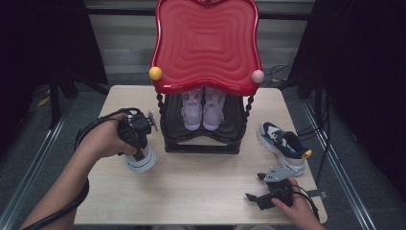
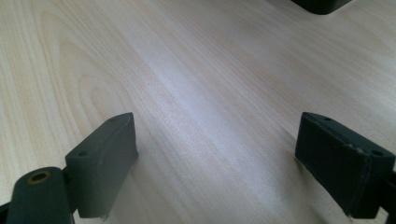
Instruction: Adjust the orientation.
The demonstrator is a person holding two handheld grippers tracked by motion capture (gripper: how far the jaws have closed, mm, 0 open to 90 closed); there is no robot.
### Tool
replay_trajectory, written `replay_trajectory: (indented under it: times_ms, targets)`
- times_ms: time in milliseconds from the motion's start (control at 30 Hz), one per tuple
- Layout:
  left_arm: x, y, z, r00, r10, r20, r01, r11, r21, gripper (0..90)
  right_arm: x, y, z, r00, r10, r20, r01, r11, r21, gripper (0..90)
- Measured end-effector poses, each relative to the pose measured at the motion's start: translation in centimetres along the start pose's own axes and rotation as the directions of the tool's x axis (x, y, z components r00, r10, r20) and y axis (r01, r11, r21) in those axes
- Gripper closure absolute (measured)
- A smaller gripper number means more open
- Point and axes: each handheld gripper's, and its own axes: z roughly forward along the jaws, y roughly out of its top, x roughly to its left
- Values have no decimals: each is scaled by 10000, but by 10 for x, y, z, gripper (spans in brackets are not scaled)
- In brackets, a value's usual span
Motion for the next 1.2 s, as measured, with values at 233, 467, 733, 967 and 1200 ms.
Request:
replay_trajectory:
  times_ms: [233,467,733,967,1200]
  targets:
    - [-2,3,-20,9998,17,-198,-17,10000,-20,717,0,0,0,10000,-28,-5,28,10000,10,121]
    - [-4,4,-40,9994,56,-340,-58,10000,-79,717,0,0,0,10000,-31,19,30,10000,23,121]
    - [-6,9,-61,9986,104,-522,-115,9997,-203,717,0,0,0,10000,-28,-7,28,10000,10,121]
    - [-7,13,-76,9968,206,-775,-221,9996,-177,717,0,0,0,10000,-31,20,31,10000,29,121]
    - [-10,17,-94,9947,282,-989,-316,9990,-330,715,0,0,0,10000,-63,0,63,10000,29,121]
